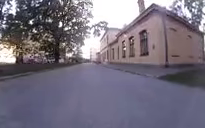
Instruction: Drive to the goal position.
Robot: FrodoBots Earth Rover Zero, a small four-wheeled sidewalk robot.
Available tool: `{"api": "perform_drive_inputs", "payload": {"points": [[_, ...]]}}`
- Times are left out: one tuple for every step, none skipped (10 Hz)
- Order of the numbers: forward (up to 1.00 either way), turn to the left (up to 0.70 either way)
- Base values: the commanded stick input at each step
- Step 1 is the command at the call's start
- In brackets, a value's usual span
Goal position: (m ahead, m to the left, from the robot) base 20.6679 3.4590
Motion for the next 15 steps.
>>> {"api": "perform_drive_inputs", "payload": {"points": [[0.70,0.18],[0.70,0.31],[0.70,0.34],[0.70,0.35],[0.70,0.34],[0.70,0.26],[0.70,0.18],[0.70,0.10],[0.70,0.02],[0.70,0.00],[0.70,0.00],[0.70,0.00],[0.70,0.00],[0.70,0.00],[0.70,0.00]]}}
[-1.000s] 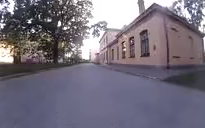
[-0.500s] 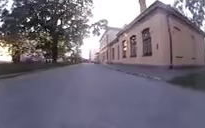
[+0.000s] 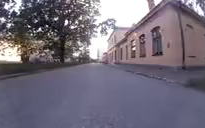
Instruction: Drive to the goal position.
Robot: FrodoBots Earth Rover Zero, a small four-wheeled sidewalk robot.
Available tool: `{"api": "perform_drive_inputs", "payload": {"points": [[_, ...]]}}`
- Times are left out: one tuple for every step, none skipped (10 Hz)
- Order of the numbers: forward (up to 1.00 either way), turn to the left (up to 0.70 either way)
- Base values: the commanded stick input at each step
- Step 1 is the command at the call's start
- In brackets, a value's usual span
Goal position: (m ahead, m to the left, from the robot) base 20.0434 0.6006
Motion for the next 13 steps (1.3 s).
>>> {"api": "perform_drive_inputs", "payload": {"points": [[0.70,0.00],[0.70,0.00],[0.70,0.00],[0.70,0.00],[0.70,0.00],[0.70,0.00],[0.70,0.00],[0.70,0.00],[0.70,0.00],[0.70,0.00],[0.70,0.00],[0.70,0.00],[0.70,0.00]]}}
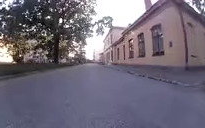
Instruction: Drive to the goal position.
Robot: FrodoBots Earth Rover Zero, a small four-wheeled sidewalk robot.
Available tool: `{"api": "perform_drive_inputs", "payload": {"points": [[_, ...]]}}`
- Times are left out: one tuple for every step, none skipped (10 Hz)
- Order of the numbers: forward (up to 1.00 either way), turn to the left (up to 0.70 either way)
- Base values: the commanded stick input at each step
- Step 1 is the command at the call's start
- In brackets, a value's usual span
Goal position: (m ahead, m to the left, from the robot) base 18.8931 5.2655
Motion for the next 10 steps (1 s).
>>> {"api": "perform_drive_inputs", "payload": {"points": [[0.70,0.00],[0.70,0.00],[0.70,0.00],[0.70,0.00],[0.70,0.00],[0.70,0.00],[0.70,0.00],[0.70,0.00],[0.70,0.00],[0.70,0.00]]}}
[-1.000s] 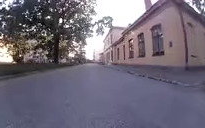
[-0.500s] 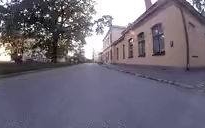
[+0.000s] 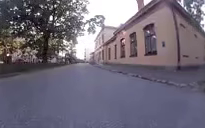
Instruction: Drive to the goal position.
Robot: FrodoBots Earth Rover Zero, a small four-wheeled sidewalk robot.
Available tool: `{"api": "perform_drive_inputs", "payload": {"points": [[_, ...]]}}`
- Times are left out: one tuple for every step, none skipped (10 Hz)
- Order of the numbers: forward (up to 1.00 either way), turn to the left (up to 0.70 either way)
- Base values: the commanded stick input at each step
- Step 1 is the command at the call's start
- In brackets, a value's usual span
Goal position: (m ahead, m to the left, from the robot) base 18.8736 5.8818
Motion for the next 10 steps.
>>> {"api": "perform_drive_inputs", "payload": {"points": [[0.70,0.00],[0.70,0.00],[0.70,0.00],[0.70,0.00],[0.70,0.00],[0.70,0.00],[0.70,0.00],[0.70,0.00],[0.70,0.00],[0.70,0.00]]}}
